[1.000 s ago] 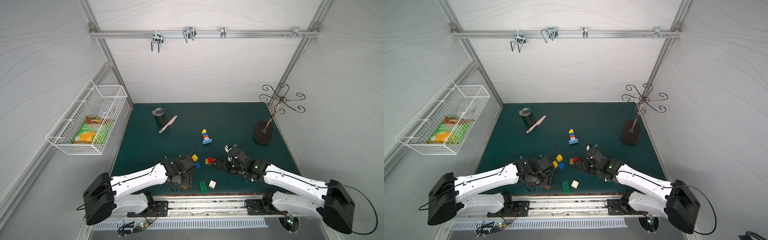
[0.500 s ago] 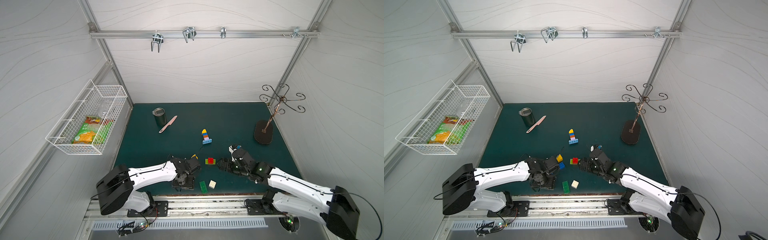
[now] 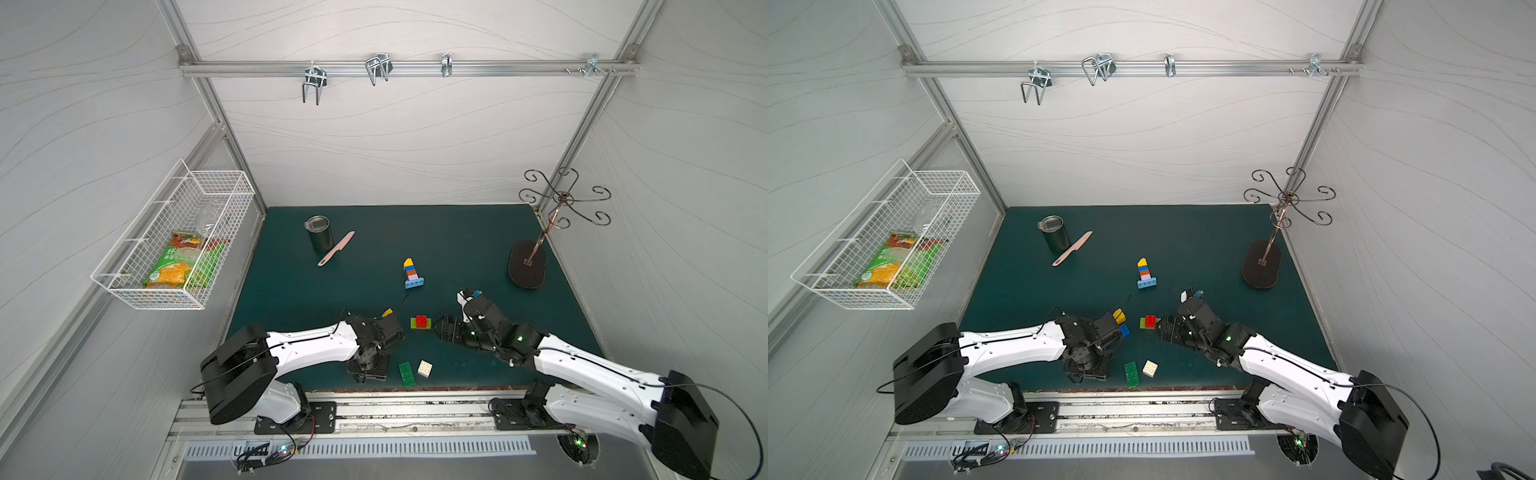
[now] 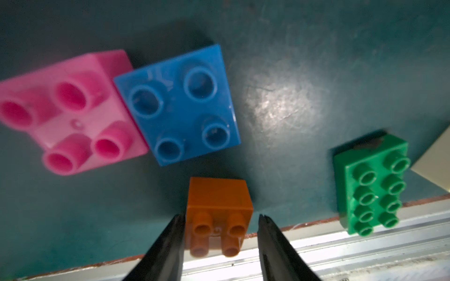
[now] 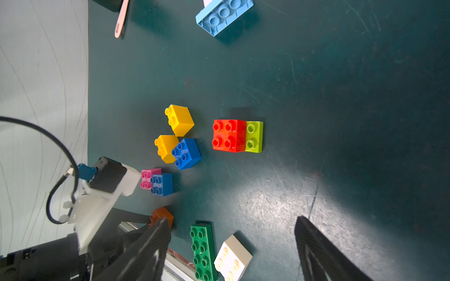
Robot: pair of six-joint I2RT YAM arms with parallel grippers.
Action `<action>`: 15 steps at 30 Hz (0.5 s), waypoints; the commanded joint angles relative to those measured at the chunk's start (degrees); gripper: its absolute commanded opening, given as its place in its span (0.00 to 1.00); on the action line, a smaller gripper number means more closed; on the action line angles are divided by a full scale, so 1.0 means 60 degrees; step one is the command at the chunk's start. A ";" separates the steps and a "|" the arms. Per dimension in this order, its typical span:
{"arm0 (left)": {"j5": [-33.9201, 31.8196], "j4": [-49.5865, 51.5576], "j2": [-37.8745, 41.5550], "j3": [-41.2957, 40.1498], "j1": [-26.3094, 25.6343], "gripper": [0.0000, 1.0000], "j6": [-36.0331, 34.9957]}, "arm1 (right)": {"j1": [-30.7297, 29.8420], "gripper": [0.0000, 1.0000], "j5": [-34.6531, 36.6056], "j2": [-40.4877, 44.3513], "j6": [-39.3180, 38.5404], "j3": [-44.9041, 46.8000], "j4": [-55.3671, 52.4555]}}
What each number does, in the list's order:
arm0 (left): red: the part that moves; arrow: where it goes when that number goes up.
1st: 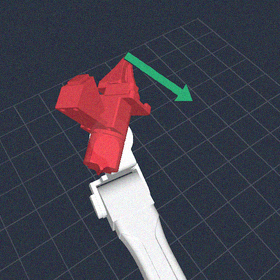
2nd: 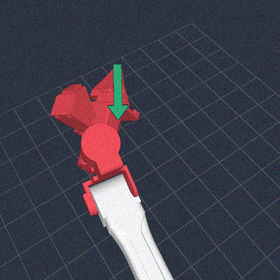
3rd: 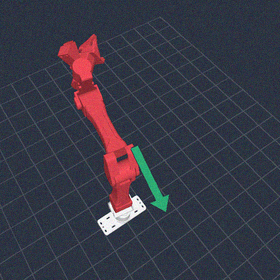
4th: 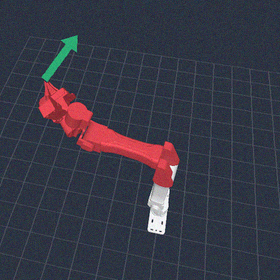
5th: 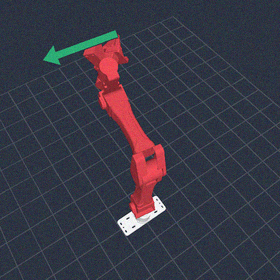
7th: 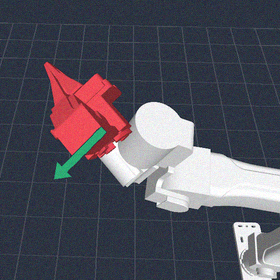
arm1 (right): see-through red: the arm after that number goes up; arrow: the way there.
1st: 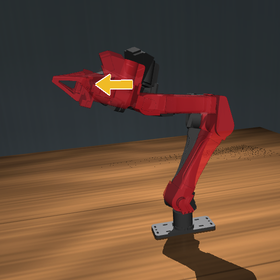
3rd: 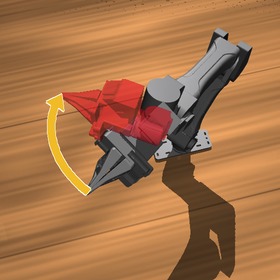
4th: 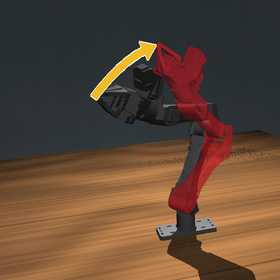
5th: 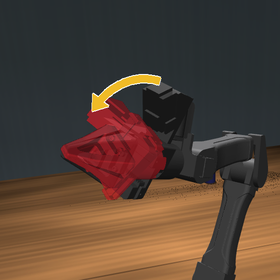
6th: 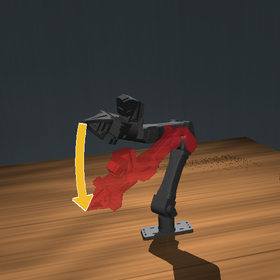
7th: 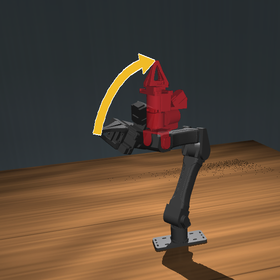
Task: Assemble the number 1 with lego
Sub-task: Pick up the lego brick from the center of the board, then place the lego brick at the center of the board.
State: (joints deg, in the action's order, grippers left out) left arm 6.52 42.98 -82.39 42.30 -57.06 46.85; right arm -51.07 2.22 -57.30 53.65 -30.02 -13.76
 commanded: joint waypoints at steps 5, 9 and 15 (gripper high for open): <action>-0.0035 0.0127 -0.0483 0.0591 -0.0012 0.46 -0.0029 | 0.0045 0.81 -0.0064 -0.0186 -0.0021 0.0037 0.0125; -0.0144 0.0172 -0.0463 0.0668 -0.0005 0.41 0.0021 | 0.0059 0.80 -0.0077 -0.0230 -0.0059 0.0052 0.0140; -0.0645 0.0579 -0.0254 0.1005 -0.0008 0.32 0.0213 | 0.0074 0.78 -0.0048 -0.0199 -0.0045 0.0096 0.0169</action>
State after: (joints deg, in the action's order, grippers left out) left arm 5.15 44.23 -84.90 45.69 -57.06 47.37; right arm -50.94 2.07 -58.37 53.60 -30.02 -13.32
